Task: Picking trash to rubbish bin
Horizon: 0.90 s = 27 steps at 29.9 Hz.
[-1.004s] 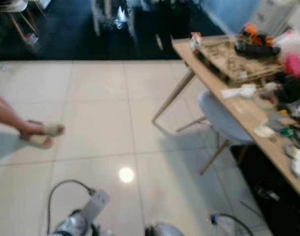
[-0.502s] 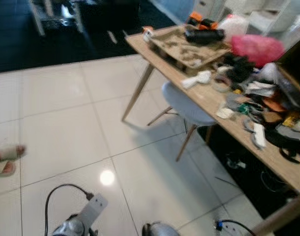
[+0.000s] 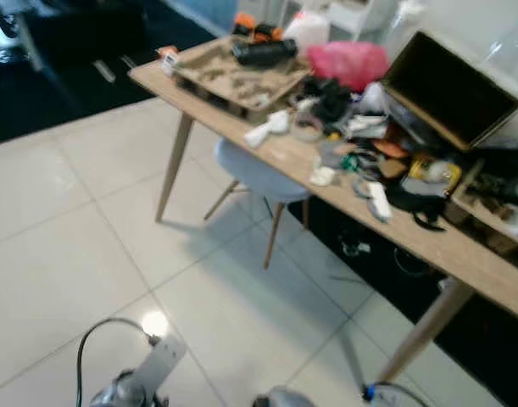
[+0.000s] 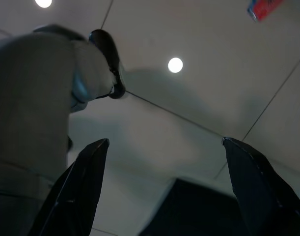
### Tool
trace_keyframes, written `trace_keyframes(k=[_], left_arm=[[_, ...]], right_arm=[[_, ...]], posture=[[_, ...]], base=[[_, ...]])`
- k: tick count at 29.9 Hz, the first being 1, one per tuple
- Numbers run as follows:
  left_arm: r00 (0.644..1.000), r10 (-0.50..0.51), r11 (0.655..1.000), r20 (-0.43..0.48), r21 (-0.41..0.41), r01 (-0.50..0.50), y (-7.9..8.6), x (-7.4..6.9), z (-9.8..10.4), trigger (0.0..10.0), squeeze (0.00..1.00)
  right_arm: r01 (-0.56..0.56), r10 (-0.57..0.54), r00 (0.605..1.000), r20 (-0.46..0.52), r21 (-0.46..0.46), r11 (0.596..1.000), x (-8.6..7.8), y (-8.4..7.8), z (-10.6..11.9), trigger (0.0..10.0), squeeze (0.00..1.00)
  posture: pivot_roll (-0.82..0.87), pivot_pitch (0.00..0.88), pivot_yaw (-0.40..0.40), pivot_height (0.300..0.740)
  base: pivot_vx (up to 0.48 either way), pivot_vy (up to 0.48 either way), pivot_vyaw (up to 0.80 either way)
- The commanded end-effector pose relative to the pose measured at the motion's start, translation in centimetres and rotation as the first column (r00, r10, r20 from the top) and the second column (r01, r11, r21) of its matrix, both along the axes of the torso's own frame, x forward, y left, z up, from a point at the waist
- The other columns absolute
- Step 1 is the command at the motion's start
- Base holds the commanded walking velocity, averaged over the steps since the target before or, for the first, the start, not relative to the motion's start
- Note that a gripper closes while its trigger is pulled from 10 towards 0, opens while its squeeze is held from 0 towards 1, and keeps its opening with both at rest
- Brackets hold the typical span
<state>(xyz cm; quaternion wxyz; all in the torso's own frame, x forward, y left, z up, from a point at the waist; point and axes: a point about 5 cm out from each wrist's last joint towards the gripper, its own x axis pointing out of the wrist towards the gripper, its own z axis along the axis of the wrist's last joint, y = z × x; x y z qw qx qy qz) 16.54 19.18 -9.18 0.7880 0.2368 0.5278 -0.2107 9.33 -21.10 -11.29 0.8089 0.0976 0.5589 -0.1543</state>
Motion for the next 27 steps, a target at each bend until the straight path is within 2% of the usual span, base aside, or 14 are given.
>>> trace_keyframes(k=[1, 3, 8, 11, 16, 27], left_arm=[[1.000, -0.016, 1.000, -0.025, -0.001, 0.016, -0.3, -0.7, -0.3, 10.0, 0.00], [1.000, -0.015, 1.000, -0.024, 0.000, 0.015, -0.3, -0.7, -0.3, 10.0, 0.00], [1.000, -0.009, 1.000, -0.022, 0.000, 0.009, -0.3, -0.7, -0.3, 10.0, 0.00], [1.000, -0.004, 1.000, -0.020, 0.001, 0.004, -0.3, -0.7, -0.3, 10.0, 0.00], [1.000, 0.001, 1.000, -0.019, 0.004, -0.001, -0.2, -0.7, -0.3, 10.0, 0.00], [1.000, 0.004, 1.000, -0.016, 0.007, -0.004, -0.2, -0.7, -0.3, 10.0, 0.00]], right_arm=[[0.006, -0.006, 1.000, -0.008, -0.011, 1.000, -0.2, -0.4, 0.0, 10.0, 0.00], [0.017, -0.017, 1.000, -0.002, -0.020, 1.000, 0.0, -1.3, 0.2, 10.0, 0.00], [0.034, -0.034, 0.999, 0.003, -0.030, 0.999, -0.2, -2.3, 0.4, 10.0, 0.00], [0.045, -0.045, 0.999, 0.012, -0.034, 0.998, -0.3, -2.7, 0.5, 10.0, 0.00], [0.049, -0.048, 0.999, 0.025, -0.038, 0.998, 0.2, -2.9, 0.7, 10.0, 0.00], [0.044, -0.043, 0.999, 0.026, -0.032, 0.999, 0.7, -2.4, 0.6, 10.0, 0.00]], posture=[[0.15, 0.082, -0.036, 0.740], [0.15, 0.082, -0.036, 0.740], [0.15, 0.081, -0.034, 0.740], [0.15, 0.081, -0.034, 0.740], [0.15, 0.081, -0.034, 0.740], [0.15, 0.089, -0.033, 0.740]], base=[[0.000, 0.000, -0.80], [0.000, 0.000, -0.80], [0.000, 0.000, -0.80], [0.000, 0.000, 0.00], [0.000, 0.000, 0.00], [0.000, 0.000, -0.80]])
